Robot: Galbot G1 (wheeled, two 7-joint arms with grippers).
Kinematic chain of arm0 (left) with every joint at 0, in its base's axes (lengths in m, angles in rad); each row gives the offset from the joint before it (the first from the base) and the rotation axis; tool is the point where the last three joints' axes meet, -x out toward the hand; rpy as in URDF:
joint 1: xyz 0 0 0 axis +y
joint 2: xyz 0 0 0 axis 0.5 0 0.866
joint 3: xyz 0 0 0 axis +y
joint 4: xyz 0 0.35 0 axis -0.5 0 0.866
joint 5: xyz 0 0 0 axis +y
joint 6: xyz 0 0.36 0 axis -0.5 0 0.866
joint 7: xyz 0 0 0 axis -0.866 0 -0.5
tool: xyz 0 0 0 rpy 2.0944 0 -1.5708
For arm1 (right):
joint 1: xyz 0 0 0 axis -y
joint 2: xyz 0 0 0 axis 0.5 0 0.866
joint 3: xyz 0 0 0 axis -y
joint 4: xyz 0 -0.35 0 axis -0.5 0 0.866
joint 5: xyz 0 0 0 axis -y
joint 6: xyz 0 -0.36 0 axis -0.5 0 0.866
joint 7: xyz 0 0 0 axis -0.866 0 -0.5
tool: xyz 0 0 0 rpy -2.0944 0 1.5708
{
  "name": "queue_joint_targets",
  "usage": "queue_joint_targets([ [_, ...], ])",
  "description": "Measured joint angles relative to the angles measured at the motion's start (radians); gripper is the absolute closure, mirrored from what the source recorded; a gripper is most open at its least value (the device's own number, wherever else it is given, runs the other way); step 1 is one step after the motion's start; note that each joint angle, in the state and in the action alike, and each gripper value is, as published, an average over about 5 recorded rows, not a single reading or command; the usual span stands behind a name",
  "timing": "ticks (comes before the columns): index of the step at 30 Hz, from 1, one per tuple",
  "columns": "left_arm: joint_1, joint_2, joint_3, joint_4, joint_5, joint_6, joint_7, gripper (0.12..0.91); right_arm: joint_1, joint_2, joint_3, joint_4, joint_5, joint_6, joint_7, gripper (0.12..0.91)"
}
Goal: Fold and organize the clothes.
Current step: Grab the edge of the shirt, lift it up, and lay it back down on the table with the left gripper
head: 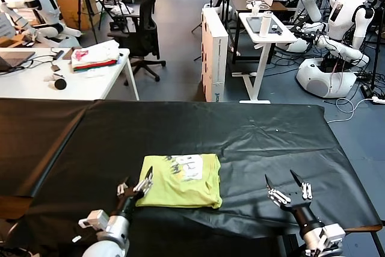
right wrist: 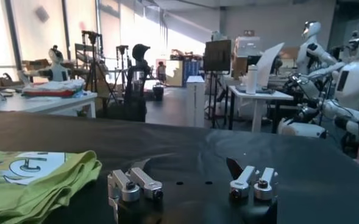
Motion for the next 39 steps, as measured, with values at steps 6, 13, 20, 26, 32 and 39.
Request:
queue_joint_targets([
  [6,0.013,-0.004,0.003,-0.006,-0.016,0.012,0.006,0.123,0.001,0.001,0.000,-0.002,-0.001,-0.001,-0.003,0.118],
  [13,0.011,-0.008,0.003,0.000,-0.030,0.023,0.007,0.209,0.006,0.002,-0.002,-0.003,-0.003,0.000,-0.005,0.118],
  [20,0.010,-0.011,0.005,0.000,-0.043,0.032,0.012,0.557,0.020,0.002,-0.009,-0.013,-0.010,-0.001,-0.005,0.118],
  [26,0.008,-0.016,0.004,-0.023,-0.101,0.065,0.007,0.842,0.026,0.006,-0.013,-0.026,-0.024,0.001,-0.004,0.118],
  [32,0.013,-0.013,-0.007,-0.067,-0.156,0.123,-0.022,0.843,0.038,0.014,-0.021,-0.038,-0.043,0.003,0.001,0.118],
  [39,0.002,0.047,-0.066,-0.113,-0.012,0.126,-0.038,0.844,0.059,0.027,-0.043,-0.059,-0.079,0.020,0.001,0.118],
])
